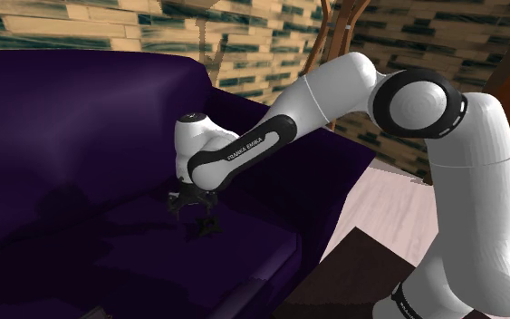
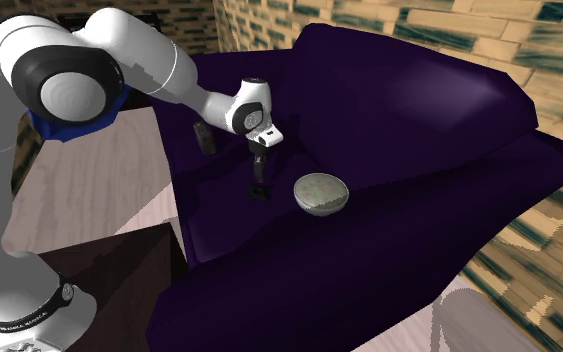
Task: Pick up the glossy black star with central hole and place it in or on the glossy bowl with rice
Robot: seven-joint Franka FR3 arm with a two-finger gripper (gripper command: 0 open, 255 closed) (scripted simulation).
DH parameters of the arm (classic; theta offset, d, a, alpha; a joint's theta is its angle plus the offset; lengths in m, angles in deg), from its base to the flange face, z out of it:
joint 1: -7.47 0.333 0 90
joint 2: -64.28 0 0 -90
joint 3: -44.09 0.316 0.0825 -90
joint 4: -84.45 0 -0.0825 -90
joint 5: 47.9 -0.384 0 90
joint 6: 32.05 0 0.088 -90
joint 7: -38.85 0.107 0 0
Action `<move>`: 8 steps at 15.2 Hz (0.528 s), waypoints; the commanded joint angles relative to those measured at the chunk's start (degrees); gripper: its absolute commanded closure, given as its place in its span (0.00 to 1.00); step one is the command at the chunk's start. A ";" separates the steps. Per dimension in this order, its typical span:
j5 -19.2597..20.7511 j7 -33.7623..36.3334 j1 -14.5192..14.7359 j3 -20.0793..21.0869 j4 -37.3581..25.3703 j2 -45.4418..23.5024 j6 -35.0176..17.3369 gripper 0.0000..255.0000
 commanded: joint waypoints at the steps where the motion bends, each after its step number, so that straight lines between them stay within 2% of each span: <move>1: 0.15 0.16 0.07 -0.09 0.31 -0.21 -0.53 0.00; 7: 0.15 0.15 0.07 -0.09 0.31 -0.21 -0.52 0.00; 8: 0.15 0.15 0.07 -0.09 0.31 -0.21 -0.52 1.00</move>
